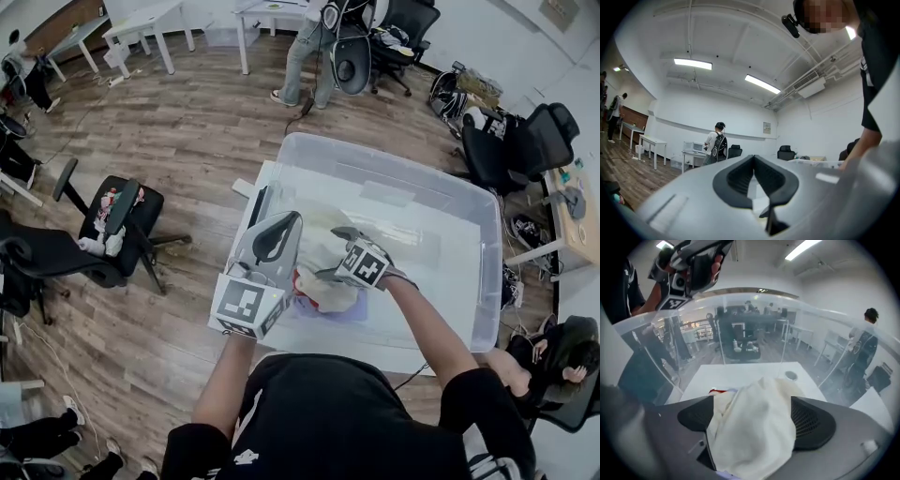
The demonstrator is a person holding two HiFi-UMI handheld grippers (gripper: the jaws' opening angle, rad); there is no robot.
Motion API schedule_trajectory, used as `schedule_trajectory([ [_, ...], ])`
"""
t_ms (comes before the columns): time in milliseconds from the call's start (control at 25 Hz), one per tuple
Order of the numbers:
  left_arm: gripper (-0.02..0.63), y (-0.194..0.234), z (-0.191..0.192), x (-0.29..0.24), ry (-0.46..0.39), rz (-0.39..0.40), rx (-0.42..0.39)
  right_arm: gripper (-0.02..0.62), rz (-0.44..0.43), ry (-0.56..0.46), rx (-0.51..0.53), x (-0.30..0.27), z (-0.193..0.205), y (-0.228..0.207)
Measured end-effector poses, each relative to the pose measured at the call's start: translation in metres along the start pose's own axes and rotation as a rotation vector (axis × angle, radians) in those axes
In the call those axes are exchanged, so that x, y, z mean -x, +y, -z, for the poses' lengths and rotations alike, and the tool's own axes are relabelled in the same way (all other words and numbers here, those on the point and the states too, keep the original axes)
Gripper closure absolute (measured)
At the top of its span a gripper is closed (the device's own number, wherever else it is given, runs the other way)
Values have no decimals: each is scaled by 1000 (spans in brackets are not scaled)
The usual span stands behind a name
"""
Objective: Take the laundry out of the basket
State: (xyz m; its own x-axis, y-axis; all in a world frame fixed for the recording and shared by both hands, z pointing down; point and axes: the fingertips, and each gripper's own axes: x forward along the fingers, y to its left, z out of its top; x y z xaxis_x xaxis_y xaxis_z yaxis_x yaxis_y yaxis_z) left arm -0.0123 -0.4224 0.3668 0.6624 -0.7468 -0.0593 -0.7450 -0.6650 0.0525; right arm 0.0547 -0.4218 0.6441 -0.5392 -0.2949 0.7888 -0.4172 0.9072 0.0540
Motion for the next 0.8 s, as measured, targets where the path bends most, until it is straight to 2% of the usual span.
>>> schedule_trajectory([
  [80,598,0,0,-1,1,0,-2,38,-39,60,31,-15,14,8],
  [160,598,0,0,-2,2,-1,1,-2,-66,116,62,-29,29,14],
  [480,598,3,3,-3,7,-6,7,-2,-99,236,89,-71,70,20],
  [800,598,2,5,-3,12,-13,6,0,-104,266,85,-86,85,21],
])
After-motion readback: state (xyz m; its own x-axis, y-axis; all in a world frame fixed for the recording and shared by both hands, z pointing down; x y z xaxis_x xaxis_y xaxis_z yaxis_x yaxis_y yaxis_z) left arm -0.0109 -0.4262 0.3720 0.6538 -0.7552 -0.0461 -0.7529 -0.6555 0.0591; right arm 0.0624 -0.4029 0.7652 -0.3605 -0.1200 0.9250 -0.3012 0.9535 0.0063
